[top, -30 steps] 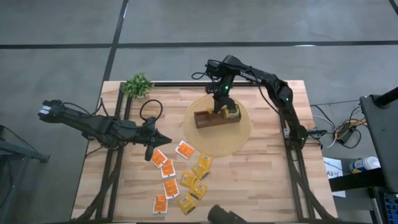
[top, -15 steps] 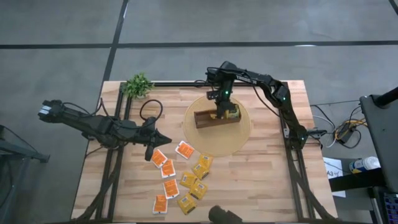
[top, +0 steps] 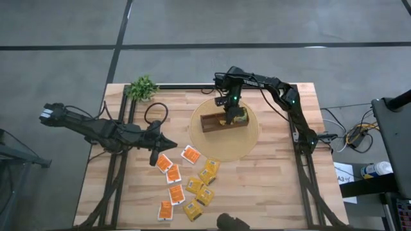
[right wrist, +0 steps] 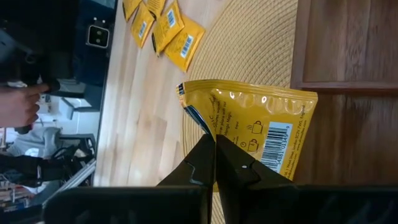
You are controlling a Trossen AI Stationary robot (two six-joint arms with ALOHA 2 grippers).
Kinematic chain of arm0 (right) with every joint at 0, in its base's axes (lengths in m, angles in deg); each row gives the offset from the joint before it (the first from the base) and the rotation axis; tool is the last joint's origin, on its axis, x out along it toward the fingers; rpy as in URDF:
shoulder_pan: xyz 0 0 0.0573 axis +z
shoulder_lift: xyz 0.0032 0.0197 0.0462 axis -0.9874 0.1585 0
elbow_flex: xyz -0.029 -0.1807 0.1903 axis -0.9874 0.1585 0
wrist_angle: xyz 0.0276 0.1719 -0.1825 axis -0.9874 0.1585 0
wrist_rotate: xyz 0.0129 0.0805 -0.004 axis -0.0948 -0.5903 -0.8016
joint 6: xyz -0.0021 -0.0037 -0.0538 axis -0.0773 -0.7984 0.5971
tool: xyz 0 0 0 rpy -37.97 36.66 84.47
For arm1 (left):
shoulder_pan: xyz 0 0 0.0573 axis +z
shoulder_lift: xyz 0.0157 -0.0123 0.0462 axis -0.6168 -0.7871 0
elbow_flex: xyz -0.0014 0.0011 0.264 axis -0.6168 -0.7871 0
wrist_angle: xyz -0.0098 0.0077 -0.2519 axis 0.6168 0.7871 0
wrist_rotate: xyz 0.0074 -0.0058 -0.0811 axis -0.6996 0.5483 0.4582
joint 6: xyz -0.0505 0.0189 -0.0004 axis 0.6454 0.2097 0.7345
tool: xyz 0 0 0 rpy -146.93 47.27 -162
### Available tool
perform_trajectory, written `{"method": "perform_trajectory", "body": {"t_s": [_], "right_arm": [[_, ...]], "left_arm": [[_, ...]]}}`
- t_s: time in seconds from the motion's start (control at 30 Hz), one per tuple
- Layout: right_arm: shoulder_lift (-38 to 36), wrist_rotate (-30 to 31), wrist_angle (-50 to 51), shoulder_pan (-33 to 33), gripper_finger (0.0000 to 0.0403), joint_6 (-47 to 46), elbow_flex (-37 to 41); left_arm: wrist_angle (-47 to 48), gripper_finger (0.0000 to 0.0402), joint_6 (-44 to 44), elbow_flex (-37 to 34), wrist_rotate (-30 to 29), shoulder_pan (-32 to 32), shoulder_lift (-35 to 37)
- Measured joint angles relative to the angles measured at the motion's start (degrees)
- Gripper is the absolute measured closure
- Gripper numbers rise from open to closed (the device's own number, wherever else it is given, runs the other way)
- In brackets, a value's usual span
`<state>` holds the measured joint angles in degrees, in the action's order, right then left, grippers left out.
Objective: Pick & Place Tea
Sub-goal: Put the orange tea bag into the middle section of the wooden organizer
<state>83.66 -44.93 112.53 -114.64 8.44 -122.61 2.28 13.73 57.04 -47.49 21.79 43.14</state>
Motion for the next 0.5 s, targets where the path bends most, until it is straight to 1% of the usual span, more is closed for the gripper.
{"method": "perform_trajectory", "body": {"t_s": [0.27, 0.5], "right_arm": [[0.0, 0.0, -4.2, 0.0, 0.0394, -0.5, -0.3], [0.0, 0.2, -4.5, 0.0, 0.0394, -0.6, 0.2]], "left_arm": [[0.0, 0.0402, 0.1, 0.0, 0.0, 0.0, 0.0], [0.0, 0.0402, 0.5, 0.0, 0.0, 0.0, 0.0]]}}
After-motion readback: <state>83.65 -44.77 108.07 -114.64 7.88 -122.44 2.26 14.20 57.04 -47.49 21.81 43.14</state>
